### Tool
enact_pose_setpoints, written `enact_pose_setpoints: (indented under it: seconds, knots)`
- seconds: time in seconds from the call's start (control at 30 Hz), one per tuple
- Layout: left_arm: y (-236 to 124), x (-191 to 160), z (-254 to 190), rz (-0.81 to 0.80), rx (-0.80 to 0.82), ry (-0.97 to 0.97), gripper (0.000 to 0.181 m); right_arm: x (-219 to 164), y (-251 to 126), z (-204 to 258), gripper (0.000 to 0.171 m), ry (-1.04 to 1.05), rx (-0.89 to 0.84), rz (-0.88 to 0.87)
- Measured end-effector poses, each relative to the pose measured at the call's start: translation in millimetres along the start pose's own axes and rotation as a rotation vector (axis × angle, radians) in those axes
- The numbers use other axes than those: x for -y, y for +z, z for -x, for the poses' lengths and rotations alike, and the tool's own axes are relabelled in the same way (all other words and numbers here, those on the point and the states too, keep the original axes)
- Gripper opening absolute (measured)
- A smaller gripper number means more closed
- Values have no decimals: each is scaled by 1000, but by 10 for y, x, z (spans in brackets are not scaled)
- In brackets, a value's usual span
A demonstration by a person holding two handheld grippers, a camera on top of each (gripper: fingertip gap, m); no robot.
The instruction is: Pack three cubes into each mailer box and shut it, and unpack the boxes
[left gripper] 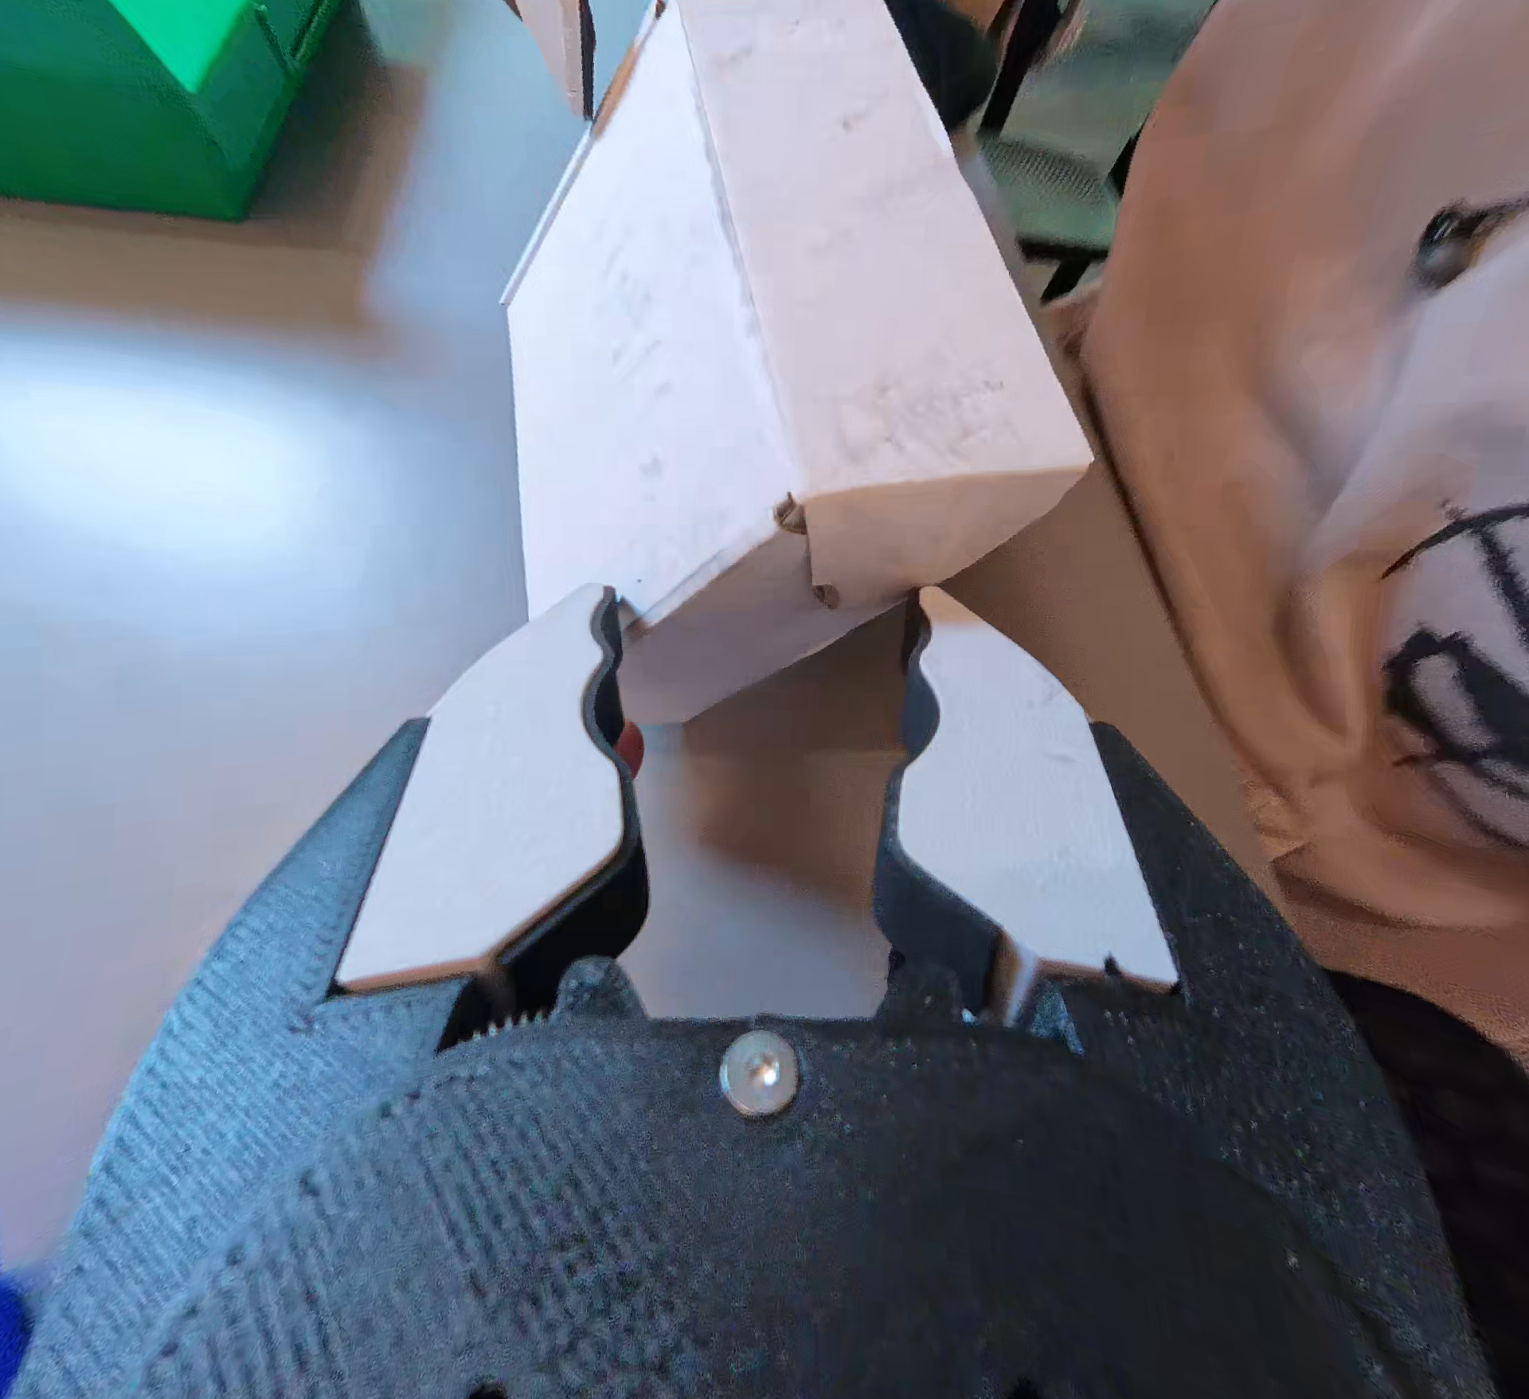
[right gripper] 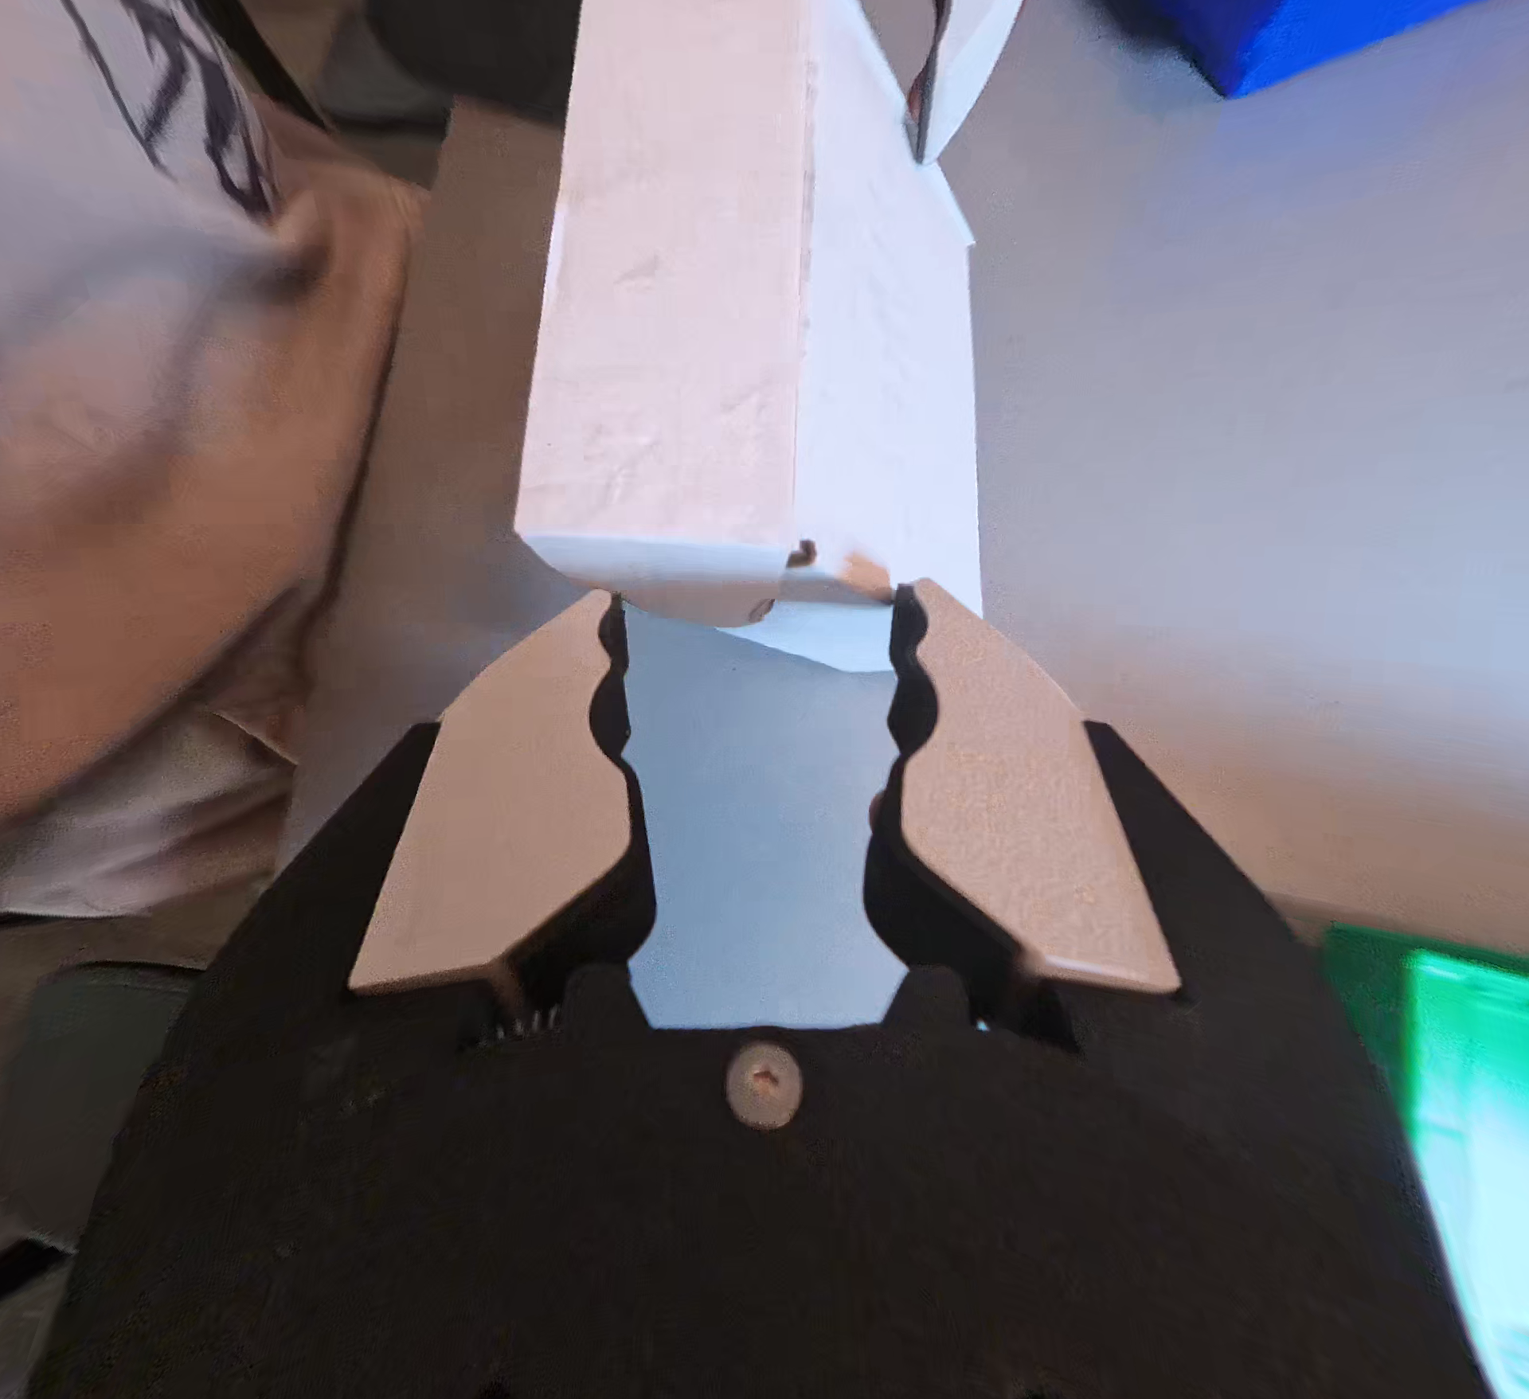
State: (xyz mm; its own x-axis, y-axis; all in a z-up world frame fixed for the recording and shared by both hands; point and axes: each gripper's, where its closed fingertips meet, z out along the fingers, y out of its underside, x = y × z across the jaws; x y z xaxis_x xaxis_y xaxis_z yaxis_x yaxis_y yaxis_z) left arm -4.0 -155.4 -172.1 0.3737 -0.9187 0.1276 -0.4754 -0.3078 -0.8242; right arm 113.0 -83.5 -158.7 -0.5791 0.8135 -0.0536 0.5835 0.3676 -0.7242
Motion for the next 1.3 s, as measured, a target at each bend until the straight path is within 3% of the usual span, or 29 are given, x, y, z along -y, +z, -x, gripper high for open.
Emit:
enact_pose_setpoints:
  seconds: [0.03,0.13,0.23,0.57,0.7,0.77,0.87,1.3]
  knots:
    - [-4,6,50,-33,-27,-51,67,-7,-19,-48,62,62,31,-31]
    - [-68,36,204,-128,-17,-111,66,4,-89,-194,57,190,58,-163]
    - [-223,73,374,-189,104,-93,61,-8,-186,-329,53,232,0,-253]
    - [-459,296,433,-218,203,41,67,32,-285,-570,67,121,-90,-287]
    - [-386,314,507,-134,215,139,61,135,-242,-721,68,59,-109,-285]
    - [-370,350,532,-127,170,132,52,212,-188,-706,64,73,-55,-306]
    - [-335,355,529,-98,123,129,38,277,-158,-696,44,117,-9,-314]
    - [-309,585,556,-166,138,16,27,417,-215,-739,24,525,-2,-347]
